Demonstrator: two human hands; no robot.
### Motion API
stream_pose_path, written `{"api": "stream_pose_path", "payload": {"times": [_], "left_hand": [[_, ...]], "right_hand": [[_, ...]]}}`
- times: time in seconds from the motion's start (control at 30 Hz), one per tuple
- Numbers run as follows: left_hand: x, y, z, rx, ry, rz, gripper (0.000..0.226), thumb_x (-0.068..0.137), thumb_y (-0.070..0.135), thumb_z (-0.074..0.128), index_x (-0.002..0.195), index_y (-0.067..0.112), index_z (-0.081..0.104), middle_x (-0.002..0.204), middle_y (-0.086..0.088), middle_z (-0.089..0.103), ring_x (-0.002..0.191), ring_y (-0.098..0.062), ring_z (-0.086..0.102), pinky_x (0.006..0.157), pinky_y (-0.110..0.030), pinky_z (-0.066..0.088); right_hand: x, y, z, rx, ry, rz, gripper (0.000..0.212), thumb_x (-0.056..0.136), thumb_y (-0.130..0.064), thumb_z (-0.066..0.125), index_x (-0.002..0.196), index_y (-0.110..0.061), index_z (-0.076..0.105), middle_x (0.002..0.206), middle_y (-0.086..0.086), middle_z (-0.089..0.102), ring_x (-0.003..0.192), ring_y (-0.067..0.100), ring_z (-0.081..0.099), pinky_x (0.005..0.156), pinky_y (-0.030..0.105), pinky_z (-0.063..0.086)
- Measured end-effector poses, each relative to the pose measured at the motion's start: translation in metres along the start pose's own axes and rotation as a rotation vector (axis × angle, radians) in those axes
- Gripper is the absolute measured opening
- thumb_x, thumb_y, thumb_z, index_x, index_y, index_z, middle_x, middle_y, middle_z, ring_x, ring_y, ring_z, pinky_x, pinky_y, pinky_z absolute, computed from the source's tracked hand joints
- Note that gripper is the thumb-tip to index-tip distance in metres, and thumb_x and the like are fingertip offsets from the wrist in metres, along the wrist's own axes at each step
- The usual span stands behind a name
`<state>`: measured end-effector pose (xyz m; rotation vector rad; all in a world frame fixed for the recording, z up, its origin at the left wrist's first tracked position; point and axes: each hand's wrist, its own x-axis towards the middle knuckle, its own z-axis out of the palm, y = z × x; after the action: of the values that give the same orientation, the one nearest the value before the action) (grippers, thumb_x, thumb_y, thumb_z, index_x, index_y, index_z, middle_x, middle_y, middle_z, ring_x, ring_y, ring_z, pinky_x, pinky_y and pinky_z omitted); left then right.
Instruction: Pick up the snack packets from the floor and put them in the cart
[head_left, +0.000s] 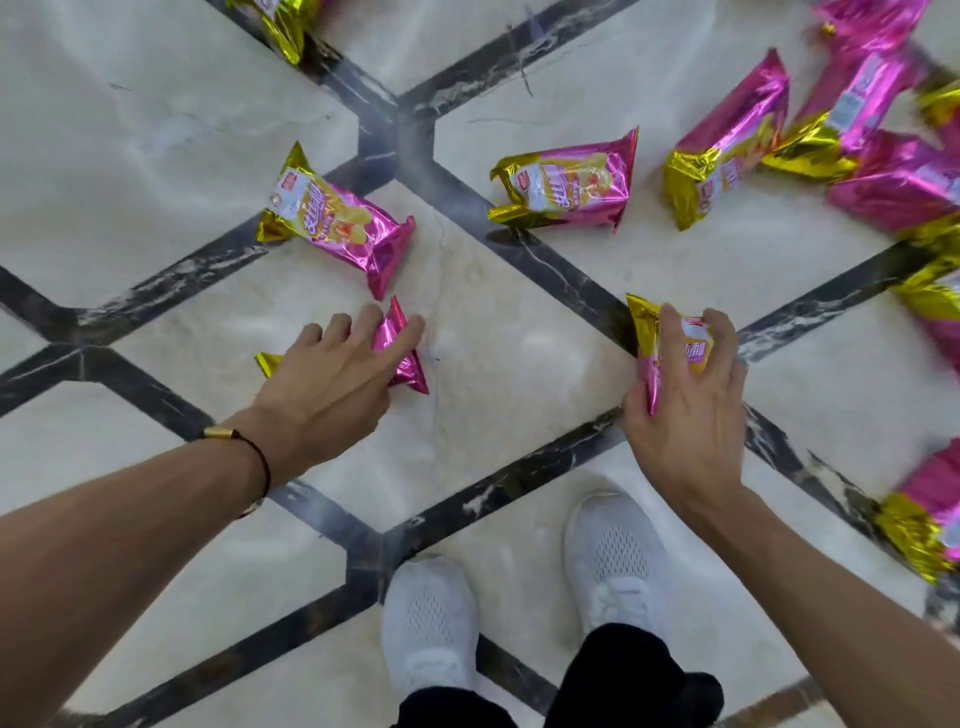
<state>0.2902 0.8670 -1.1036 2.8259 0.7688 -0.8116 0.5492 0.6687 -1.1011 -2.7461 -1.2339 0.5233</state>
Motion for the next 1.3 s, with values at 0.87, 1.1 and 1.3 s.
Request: {"api": "stream_pose_path", "payload": {"times": [0.87,1.1,1.3], "left_hand": [[-0.305,-0.035,-0.730,-0.658,0.675,-0.631,0.059,0.094,0.037,0.063,0.147,0.033,0.039,0.134,-0.006,0.044,0.099,-0.033,0.060,0.072,-0.033,0.034],[-0.394,-0.045,-0.870,-0.599,0.794,-0.672,0.059,0.093,0.034,0.063,0.148,0.031,0.040,0.132,-0.010,0.047,0.106,-0.038,0.059,0.076,-0.043,0.046],[-0.452,-0.033,-0.948,-0.532,0.903,-0.646,0.060,0.092,0.032,0.063,0.147,0.027,0.040,0.129,-0.015,0.048,0.109,-0.040,0.055,0.084,-0.049,0.050]], "right_hand": [[-0.049,-0.228,-0.728,0.148,0.469,-0.297,0.057,0.093,-0.019,0.059,0.146,-0.010,0.042,0.151,0.011,0.038,0.095,0.039,0.046,0.075,0.045,0.042],[-0.096,-0.256,-0.890,0.195,0.537,-0.275,0.053,0.094,-0.022,0.057,0.143,-0.015,0.040,0.149,0.007,0.036,0.102,0.039,0.046,0.074,0.041,0.039],[-0.130,-0.258,-0.962,0.325,0.593,-0.301,0.056,0.092,-0.016,0.062,0.145,-0.017,0.041,0.148,0.005,0.036,0.103,0.037,0.045,0.079,0.045,0.045]]}}
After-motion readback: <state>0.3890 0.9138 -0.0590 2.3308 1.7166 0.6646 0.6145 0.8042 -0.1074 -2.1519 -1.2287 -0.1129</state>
